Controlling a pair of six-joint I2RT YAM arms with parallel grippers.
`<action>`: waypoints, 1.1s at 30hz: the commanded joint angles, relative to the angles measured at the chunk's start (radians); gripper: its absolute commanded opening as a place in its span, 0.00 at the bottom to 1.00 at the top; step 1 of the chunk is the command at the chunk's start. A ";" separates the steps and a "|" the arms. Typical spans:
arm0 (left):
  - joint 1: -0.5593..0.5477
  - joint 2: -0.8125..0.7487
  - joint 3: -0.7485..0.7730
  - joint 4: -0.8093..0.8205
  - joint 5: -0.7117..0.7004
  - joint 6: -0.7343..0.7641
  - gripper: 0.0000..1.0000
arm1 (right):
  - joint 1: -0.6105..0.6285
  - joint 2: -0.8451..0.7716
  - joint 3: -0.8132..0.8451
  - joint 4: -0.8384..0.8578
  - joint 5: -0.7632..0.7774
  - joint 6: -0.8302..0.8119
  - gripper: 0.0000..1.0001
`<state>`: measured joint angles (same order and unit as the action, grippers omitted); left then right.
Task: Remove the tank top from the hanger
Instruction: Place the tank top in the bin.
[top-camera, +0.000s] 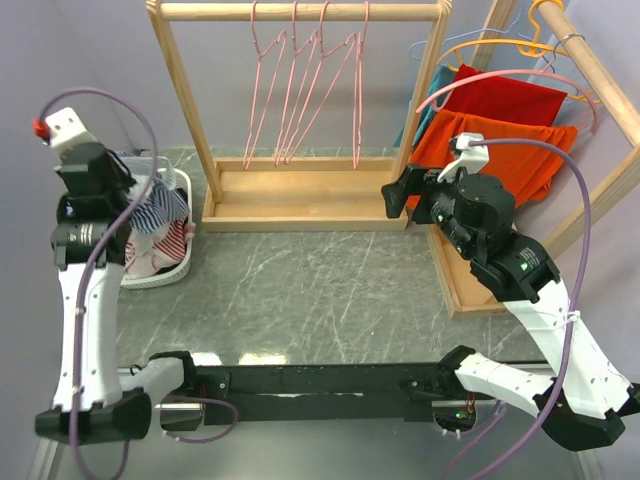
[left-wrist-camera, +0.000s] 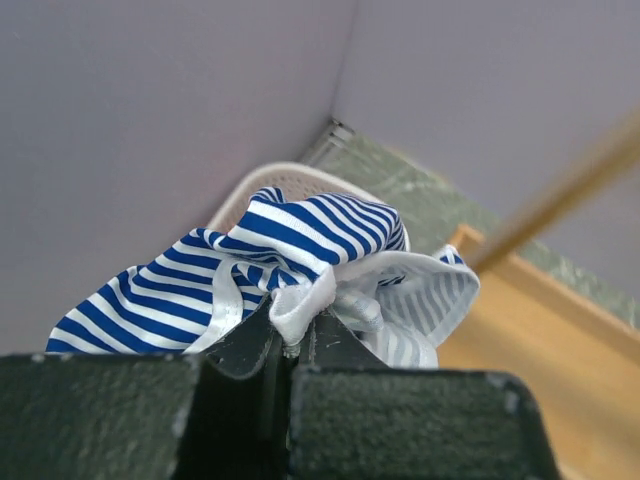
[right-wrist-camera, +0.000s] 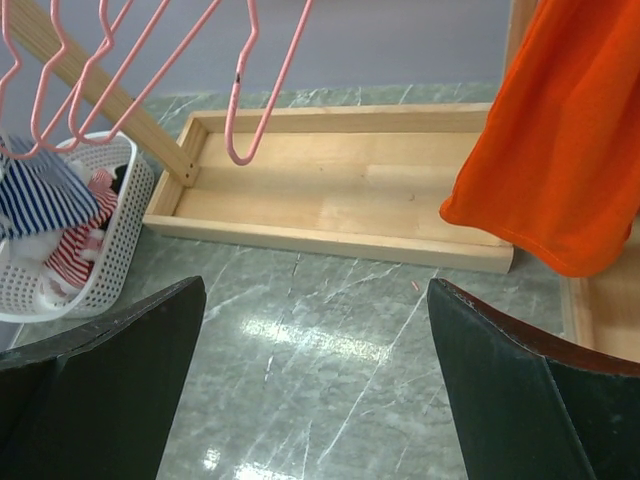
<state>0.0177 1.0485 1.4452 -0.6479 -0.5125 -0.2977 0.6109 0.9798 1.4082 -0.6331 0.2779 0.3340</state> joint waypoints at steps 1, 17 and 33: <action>0.155 0.115 0.005 0.154 0.224 0.020 0.01 | 0.003 -0.018 -0.021 0.055 -0.037 -0.003 1.00; 0.237 0.484 -0.243 0.350 0.253 -0.147 0.01 | 0.003 0.013 -0.049 0.055 -0.080 -0.012 1.00; 0.243 0.337 -0.200 0.334 0.342 -0.106 0.99 | 0.003 -0.092 -0.130 0.059 -0.089 0.002 1.00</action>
<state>0.2623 1.5021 1.1503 -0.3145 -0.2348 -0.4469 0.6109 0.9466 1.3136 -0.6128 0.1963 0.3325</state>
